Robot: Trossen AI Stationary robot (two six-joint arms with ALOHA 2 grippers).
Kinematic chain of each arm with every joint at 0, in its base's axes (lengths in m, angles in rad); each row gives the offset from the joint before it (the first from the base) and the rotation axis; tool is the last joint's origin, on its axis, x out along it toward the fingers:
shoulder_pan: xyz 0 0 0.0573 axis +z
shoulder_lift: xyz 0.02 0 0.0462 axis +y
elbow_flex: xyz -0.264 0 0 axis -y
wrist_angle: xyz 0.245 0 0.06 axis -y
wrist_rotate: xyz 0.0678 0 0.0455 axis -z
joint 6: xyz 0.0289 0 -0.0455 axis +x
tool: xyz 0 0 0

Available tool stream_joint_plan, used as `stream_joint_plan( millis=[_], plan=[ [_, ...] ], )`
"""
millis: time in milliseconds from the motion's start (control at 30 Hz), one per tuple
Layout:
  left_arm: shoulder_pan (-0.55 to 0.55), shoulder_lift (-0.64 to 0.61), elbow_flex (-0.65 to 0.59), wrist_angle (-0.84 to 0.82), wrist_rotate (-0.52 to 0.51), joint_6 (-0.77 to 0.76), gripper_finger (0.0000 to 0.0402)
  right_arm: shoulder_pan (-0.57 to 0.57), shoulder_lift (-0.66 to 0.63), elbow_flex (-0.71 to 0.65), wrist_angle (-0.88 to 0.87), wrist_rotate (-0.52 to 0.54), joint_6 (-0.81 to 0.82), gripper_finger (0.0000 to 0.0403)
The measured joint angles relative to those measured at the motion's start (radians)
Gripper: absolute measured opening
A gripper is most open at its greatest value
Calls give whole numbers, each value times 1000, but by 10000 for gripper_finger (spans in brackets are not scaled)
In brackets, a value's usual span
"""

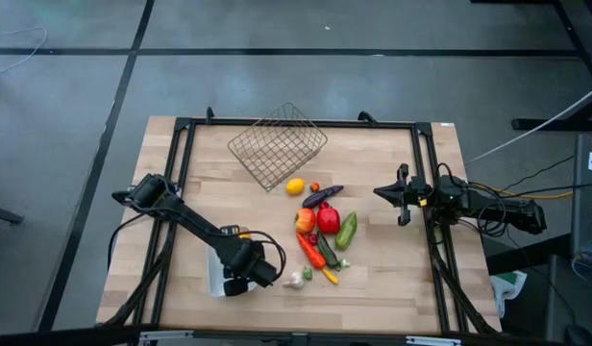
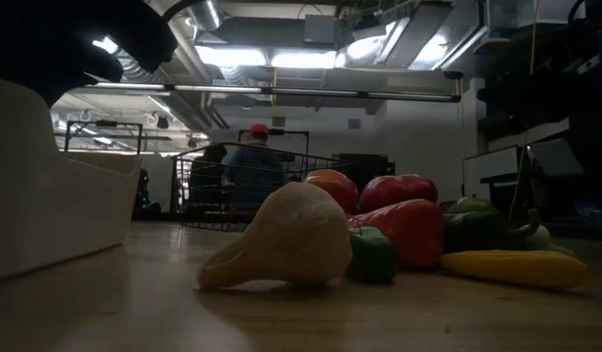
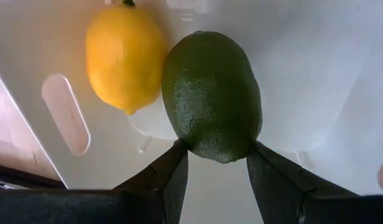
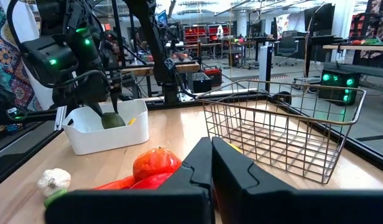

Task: Sort produce into baskets
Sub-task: Put the green lime into the white bin

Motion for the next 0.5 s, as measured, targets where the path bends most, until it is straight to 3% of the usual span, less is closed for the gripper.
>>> stream_joint_plan(
  millis=[300, 500],
  plan=[
    [2, 1, 0, -2, 0, 22, 155, 0, 0, 0, 2, -13, 0, 19],
    [7, 15, 1, 0, 0, 25, 155, 0, 0, 0, 4, -25, 75, 77]
  ],
)
